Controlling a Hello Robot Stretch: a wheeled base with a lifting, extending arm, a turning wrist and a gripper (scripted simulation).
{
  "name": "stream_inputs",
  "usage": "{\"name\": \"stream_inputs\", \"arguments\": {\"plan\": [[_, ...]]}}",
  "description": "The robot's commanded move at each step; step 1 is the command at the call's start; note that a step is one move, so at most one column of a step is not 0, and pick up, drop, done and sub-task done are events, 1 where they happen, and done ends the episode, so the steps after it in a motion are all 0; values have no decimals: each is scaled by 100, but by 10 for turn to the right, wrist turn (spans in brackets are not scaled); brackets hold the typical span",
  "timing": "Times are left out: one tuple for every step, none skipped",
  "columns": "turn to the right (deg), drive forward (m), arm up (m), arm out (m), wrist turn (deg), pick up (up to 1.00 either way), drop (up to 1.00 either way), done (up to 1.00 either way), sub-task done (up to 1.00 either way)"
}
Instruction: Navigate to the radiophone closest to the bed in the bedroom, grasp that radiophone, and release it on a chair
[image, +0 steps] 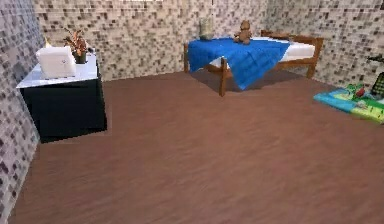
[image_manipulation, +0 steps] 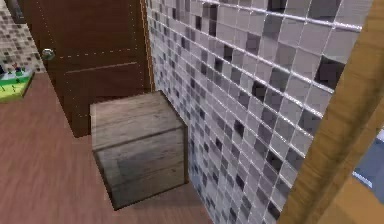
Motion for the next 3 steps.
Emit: {"name": "stream_inputs", "arguments": {"plan": [[240,0,0,0,0,0,0,0,0],[0,100,0,0,0,0,0,0,0],[180,0,0,0,0,0,0,0,0]]}}
